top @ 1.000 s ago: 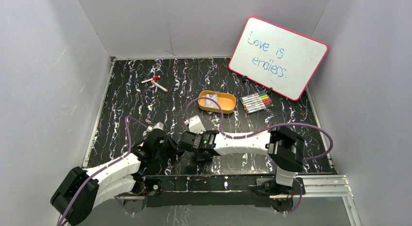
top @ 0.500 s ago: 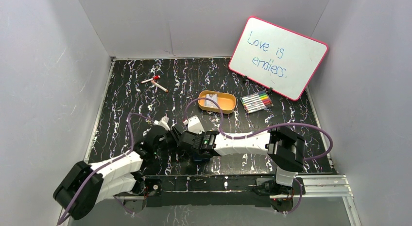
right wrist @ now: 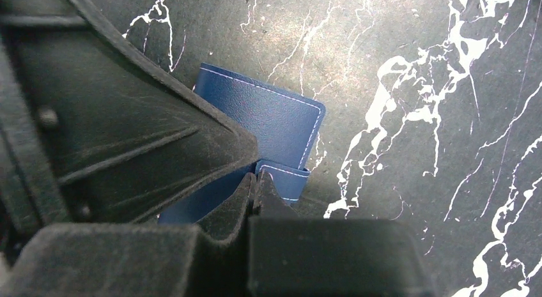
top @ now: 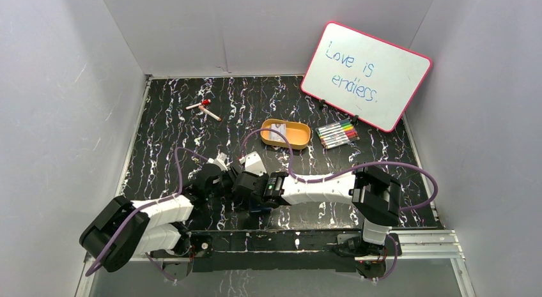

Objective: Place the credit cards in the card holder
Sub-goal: Open the card holder at the center of the board.

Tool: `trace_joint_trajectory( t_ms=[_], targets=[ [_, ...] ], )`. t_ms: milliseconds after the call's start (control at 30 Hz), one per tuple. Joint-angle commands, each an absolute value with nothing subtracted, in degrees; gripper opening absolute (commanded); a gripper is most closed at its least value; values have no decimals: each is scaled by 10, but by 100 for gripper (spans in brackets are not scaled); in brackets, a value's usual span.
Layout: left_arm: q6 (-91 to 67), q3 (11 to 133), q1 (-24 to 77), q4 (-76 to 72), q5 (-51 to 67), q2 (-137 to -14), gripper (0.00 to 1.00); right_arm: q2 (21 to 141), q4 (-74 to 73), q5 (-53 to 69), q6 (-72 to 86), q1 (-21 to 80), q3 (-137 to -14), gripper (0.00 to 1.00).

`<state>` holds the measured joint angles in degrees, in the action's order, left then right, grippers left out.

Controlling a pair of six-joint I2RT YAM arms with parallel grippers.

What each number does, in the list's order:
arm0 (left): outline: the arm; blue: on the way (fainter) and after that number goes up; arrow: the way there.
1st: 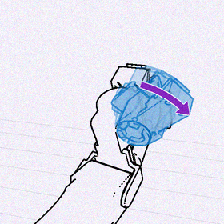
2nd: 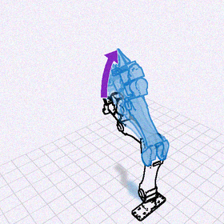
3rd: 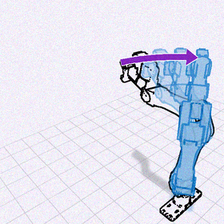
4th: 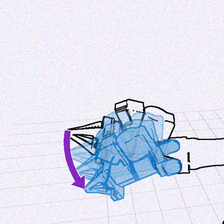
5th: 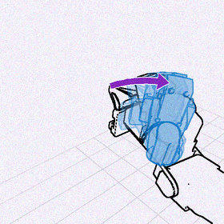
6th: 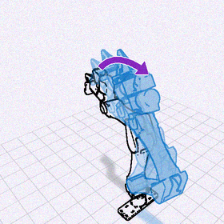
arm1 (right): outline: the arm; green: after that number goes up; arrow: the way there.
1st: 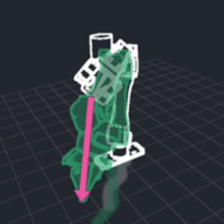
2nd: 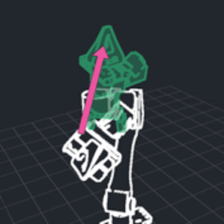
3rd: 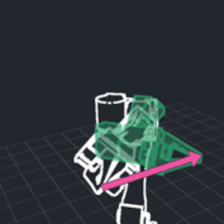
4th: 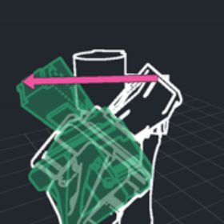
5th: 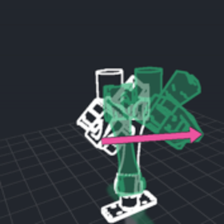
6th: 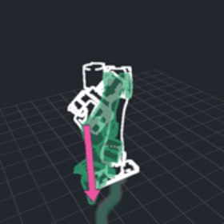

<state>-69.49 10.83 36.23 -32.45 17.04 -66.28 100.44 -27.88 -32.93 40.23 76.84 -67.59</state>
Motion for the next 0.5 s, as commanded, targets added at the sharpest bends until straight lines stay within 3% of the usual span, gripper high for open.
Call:
trace_joint_trajectory(
  t_ms=[0, 167, 467],
  targets=[
    [-692, 101, 365, -344, 178, -694, 15, 997, -254, -336, 400, 768, -674, 0],
    [-693, 91, 365, -337, 160, -728, 0, 995, -255, -335, 402, 767, -673, 0],
    [-681, 90, 365, -234, 78, -742, 0, 975, -284, -360, 431, 768, -661, 0]
  ],
)
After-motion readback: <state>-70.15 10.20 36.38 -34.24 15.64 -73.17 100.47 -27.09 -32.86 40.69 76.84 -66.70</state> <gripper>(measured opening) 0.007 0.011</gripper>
